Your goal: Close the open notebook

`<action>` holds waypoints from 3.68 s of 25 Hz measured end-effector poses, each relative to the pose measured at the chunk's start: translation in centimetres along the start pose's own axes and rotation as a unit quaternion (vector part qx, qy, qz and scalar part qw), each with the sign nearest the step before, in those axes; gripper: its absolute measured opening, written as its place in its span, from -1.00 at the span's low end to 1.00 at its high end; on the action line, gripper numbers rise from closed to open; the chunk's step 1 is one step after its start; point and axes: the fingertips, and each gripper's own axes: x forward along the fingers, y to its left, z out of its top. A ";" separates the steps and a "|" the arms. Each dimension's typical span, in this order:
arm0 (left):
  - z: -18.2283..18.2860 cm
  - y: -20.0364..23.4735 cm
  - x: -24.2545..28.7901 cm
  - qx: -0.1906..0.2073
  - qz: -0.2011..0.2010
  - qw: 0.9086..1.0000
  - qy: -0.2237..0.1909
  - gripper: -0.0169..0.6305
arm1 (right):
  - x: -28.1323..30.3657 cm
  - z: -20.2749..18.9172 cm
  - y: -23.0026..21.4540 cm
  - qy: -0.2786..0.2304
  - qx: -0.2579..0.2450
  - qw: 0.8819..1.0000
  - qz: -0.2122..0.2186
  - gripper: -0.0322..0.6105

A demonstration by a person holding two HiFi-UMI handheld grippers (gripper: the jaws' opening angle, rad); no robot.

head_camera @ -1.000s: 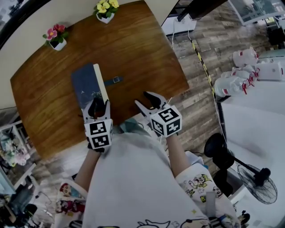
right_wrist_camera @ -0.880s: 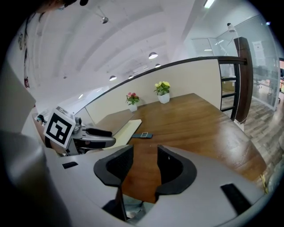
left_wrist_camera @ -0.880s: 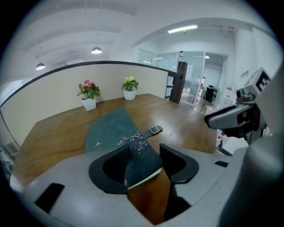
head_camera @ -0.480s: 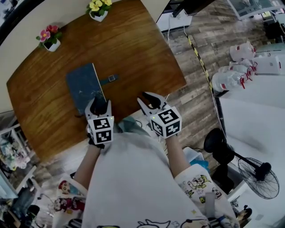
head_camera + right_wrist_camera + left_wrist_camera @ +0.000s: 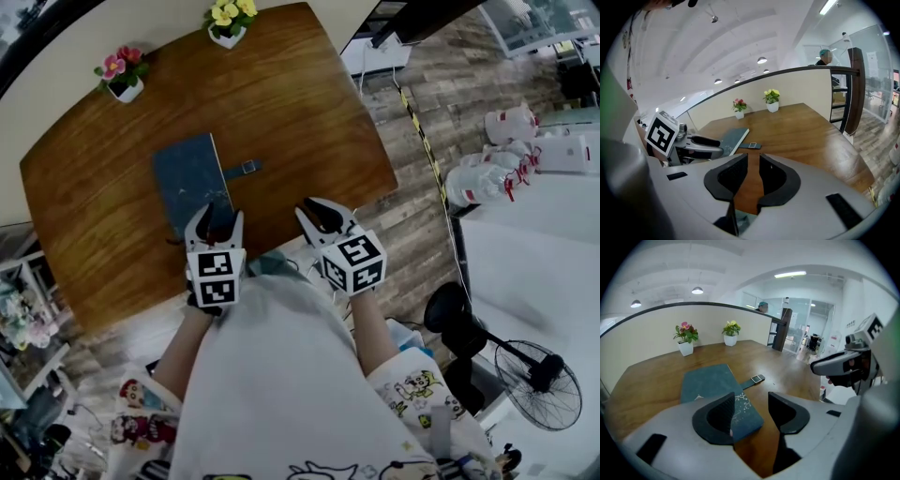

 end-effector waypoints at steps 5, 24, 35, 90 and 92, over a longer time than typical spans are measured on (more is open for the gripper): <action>2.2 2.2 -1.7 -0.016 0.009 0.999 -0.032 -0.37 | 1.1 2.2 1.6 -0.010 -0.021 1.000 0.010 -0.72; 8.3 12.9 -13.4 -0.067 0.107 0.977 -0.170 -0.66 | 5.6 13.2 11.3 -0.075 -0.124 0.984 0.102 -0.81; 8.6 17.7 -19.3 -0.095 0.169 0.956 -0.219 -0.86 | 5.9 17.7 15.6 -0.121 -0.160 0.969 0.143 -0.86; 10.1 17.8 -20.2 -0.091 0.141 0.955 -0.246 -0.94 | 3.7 19.2 13.8 -0.166 -0.160 0.966 0.114 -0.90; 10.1 17.9 -20.1 -0.090 0.141 0.955 -0.246 -0.94 | 3.8 19.2 13.8 -0.166 -0.160 0.966 0.114 -0.90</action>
